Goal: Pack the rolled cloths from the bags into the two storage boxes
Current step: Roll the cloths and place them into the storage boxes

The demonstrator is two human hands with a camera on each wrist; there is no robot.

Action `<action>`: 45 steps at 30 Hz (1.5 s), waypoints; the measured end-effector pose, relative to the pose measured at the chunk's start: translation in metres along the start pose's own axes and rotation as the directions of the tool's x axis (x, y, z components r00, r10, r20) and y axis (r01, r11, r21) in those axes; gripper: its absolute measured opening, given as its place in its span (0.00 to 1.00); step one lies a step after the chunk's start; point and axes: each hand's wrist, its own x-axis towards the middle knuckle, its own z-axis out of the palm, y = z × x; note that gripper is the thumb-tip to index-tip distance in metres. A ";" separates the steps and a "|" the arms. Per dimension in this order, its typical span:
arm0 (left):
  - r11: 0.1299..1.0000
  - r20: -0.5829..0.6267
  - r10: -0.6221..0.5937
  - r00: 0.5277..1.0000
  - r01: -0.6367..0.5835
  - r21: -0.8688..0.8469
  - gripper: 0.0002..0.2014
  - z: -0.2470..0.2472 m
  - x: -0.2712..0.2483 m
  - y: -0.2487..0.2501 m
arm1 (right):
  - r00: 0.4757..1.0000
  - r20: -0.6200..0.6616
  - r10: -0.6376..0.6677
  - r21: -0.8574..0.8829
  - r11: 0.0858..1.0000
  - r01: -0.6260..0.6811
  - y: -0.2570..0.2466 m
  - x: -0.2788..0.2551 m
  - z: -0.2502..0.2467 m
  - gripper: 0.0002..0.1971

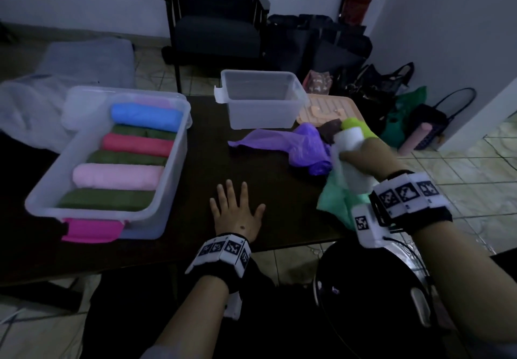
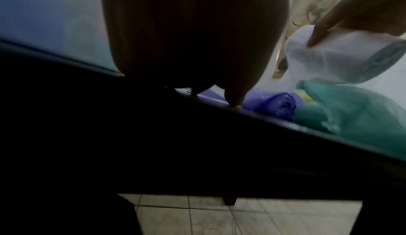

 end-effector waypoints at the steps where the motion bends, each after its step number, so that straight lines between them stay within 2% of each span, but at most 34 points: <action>1: 1.000 0.013 0.005 1.000 -0.005 -0.012 0.34 -0.001 0.000 -0.001 | 0.999 0.048 -0.008 0.107 0.994 0.003 -0.013 -0.005 0.003 0.25; 2: 0.999 0.031 0.015 0.999 -0.014 -0.037 0.33 -0.004 0.002 -0.002 | 0.992 0.125 -0.007 0.275 0.961 -0.028 -0.026 -0.010 0.007 0.23; 4: 0.988 0.049 0.048 0.998 -0.040 -0.146 0.31 -0.012 0.005 -0.007 | 0.949 0.315 -0.029 0.601 0.780 -0.176 -0.050 -0.019 0.022 0.21; 5: 0.972 0.026 0.058 0.998 -0.050 -0.231 0.29 -0.019 0.004 -0.011 | 0.918 0.393 -0.054 0.685 0.683 -0.253 -0.061 -0.024 0.030 0.23; 7: 0.887 -0.079 0.035 0.996 -0.068 -0.457 0.27 -0.033 0.003 -0.021 | 0.863 0.497 -0.094 0.734 0.576 -0.360 -0.079 -0.031 0.050 0.26; 9: 0.685 -0.100 -0.076 0.992 -0.021 -0.728 0.33 -0.045 0.002 -0.029 | 0.815 0.569 -0.113 0.734 0.517 -0.441 -0.093 -0.037 0.070 0.24; 11: 0.463 0.011 -0.132 0.991 0.072 -0.883 0.37 -0.051 0.002 -0.034 | 0.788 0.606 -0.105 0.717 0.499 -0.486 -0.102 -0.043 0.092 0.22; 12: 0.401 0.060 -0.139 0.988 0.112 -0.909 0.36 -0.052 0.002 -0.036 | 0.787 0.612 -0.079 0.697 0.524 -0.490 -0.105 -0.044 0.103 0.25; 13: 0.398 0.090 -0.135 0.987 0.137 -0.907 0.34 -0.050 0.003 -0.039 | 0.794 0.607 -0.039 0.661 0.579 -0.478 -0.106 -0.044 0.115 0.29; 15: 0.564 0.076 -0.103 0.992 0.121 -0.817 0.23 -0.047 0.002 -0.042 | 0.832 0.553 0.044 0.510 0.772 -0.379 -0.109 -0.044 0.130 0.35; 16: 0.648 0.048 -0.102 0.994 0.103 -0.755 0.19 -0.044 0.003 -0.043 | 0.867 0.492 0.079 0.357 0.890 -0.284 -0.109 -0.044 0.136 0.38; 17: 0.693 0.019 -0.108 0.994 0.089 -0.715 0.18 -0.042 0.005 -0.044 | 0.911 0.405 0.083 0.176 0.970 -0.166 -0.108 -0.045 0.138 0.40; 18: 0.709 0.013 -0.116 0.993 0.092 -0.699 0.17 -0.042 0.004 -0.044 | 0.949 0.313 0.043 0.049 0.997 -0.061 -0.106 -0.048 0.134 0.41; 19: 0.711 0.009 -0.126 0.992 0.096 -0.696 0.16 -0.042 0.006 -0.044 | 0.974 0.220 -0.060 -0.006 0.998 0.063 -0.104 -0.052 0.127 0.38; 20: 0.711 0.007 -0.143 0.990 0.108 -0.695 0.15 -0.044 0.007 -0.044 | 0.960 0.150 -0.234 -0.019 0.971 0.240 -0.102 -0.053 0.120 0.33; 21: 0.711 -0.002 -0.156 0.988 0.111 -0.694 0.14 -0.045 0.009 -0.045 | 0.892 0.155 -0.425 -0.052 0.898 0.437 -0.101 -0.056 0.110 0.25; 22: 0.721 -0.021 -0.156 0.988 0.099 -0.686 0.14 -0.047 0.011 -0.044 | 0.783 0.221 -0.581 -0.078 0.790 0.608 -0.098 -0.055 0.103 0.19; 23: 0.736 -0.042 -0.154 0.987 0.087 -0.671 0.15 -0.049 0.015 -0.044 | 0.657 0.310 -0.687 -0.097 0.664 0.741 -0.096 -0.055 0.096 0.15; 24: 0.754 -0.063 -0.158 0.985 0.079 -0.653 0.15 -0.052 0.016 -0.043 | 0.555 0.394 -0.733 -0.114 0.560 0.821 -0.094 -0.054 0.093 0.13; 25: 0.762 -0.087 -0.168 0.982 0.073 -0.644 0.15 -0.054 0.019 -0.042 | 0.498 0.439 -0.748 -0.140 0.491 0.860 -0.092 -0.053 0.092 0.15; 26: 0.760 -0.099 -0.179 0.979 0.074 -0.646 0.15 -0.056 0.021 -0.041 | 0.476 0.457 -0.752 -0.169 0.451 0.876 -0.090 -0.053 0.090 0.18; 29: 0.762 -0.154 -0.207 0.966 0.060 -0.645 0.15 -0.066 0.027 -0.035 | 0.454 0.497 -0.739 -0.341 0.315 0.886 -0.081 -0.051 0.090 0.32; 32: 0.784 -0.229 -0.213 0.950 0.027 -0.620 0.15 -0.079 0.033 -0.028 | 0.409 0.497 -0.766 -0.402 0.215 0.890 -0.073 -0.052 0.093 0.30; 33: 0.793 -0.253 -0.219 0.942 0.021 -0.609 0.15 -0.083 0.036 -0.027 | 0.399 0.499 -0.769 -0.382 0.219 0.898 -0.071 -0.052 0.095 0.30; 37: 0.851 -0.308 -0.219 0.926 0.026 -0.525 0.14 -0.092 0.048 -0.021 | 0.431 0.529 -0.731 -0.239 0.360 0.902 -0.067 -0.057 0.103 0.33; 39: 0.944 -0.358 -0.147 0.922 0.022 -0.330 0.18 -0.091 0.046 -0.016 | 0.429 0.540 -0.725 -0.233 0.360 0.903 -0.066 -0.058 0.107 0.34; 40: 0.976 -0.351 -0.074 0.933 -0.005 -0.220 0.18 -0.088 0.043 -0.012 | 0.429 0.543 -0.722 -0.226 0.367 0.902 -0.065 -0.059 0.109 0.33; 42: 0.984 -0.223 0.102 0.969 -0.131 -0.117 0.18 -0.080 0.042 -0.008 | 0.431 0.554 -0.712 -0.206 0.385 0.900 -0.064 -0.059 0.110 0.31; 43: 0.977 -0.107 0.164 0.981 -0.177 -0.118 0.20 -0.076 0.041 -0.008 | 0.432 0.560 -0.707 -0.198 0.393 0.898 -0.064 -0.058 0.111 0.31; 45: 0.964 0.095 0.253 0.963 -0.243 -0.103 0.26 -0.070 0.039 -0.011 | 0.441 0.570 -0.693 -0.184 0.415 0.891 -0.064 -0.056 0.112 0.32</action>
